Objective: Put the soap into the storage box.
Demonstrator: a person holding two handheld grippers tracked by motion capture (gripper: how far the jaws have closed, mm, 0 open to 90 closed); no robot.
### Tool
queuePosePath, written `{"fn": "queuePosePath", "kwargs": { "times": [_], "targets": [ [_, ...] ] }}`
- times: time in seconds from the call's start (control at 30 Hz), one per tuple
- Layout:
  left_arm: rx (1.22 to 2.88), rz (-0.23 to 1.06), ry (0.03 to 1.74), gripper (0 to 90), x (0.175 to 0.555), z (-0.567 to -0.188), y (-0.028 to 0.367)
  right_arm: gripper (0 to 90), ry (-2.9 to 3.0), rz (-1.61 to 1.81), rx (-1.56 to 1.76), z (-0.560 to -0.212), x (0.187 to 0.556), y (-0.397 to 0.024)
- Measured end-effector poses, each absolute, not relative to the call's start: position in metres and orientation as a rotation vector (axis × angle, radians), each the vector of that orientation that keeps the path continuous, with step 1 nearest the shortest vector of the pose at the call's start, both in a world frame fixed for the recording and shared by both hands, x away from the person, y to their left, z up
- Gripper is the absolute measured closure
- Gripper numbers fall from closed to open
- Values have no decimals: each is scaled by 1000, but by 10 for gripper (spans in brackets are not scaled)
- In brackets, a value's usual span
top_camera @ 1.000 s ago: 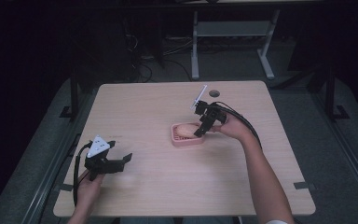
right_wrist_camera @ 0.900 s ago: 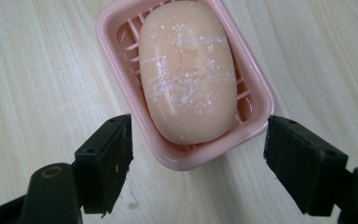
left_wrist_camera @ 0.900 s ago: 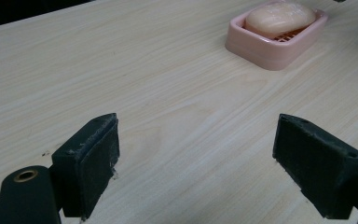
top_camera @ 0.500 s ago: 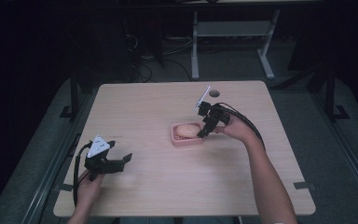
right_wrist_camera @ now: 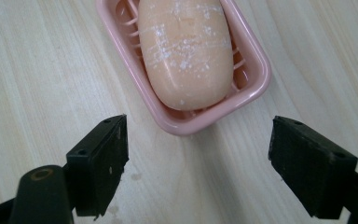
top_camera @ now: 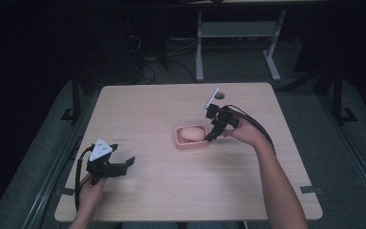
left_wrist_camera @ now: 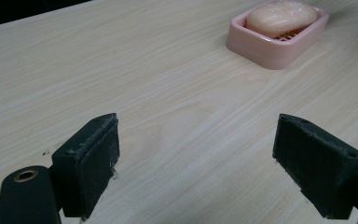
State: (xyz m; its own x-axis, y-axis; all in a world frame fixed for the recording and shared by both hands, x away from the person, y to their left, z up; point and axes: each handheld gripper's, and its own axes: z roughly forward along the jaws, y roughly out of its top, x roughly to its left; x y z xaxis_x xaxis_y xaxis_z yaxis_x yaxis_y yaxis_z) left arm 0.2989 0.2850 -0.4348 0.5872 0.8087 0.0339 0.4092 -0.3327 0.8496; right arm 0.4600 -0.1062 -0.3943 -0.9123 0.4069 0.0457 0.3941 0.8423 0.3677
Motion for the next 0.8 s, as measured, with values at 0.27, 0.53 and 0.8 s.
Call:
{"fn": "queuePosePath", "kwargs": {
  "times": [0.27, 0.53, 0.8],
  "targets": [
    [1956, 584, 975, 143, 299, -435, 285, 188, 2966, 624, 688, -398, 456, -118],
    [1961, 585, 973, 143, 299, -435, 284, 170, 2959, 657, 733, -396, 453, -126],
    [1960, 585, 973, 143, 299, -435, 285, 159, 2966, 626, 762, -395, 449, -128]
  ]
}}
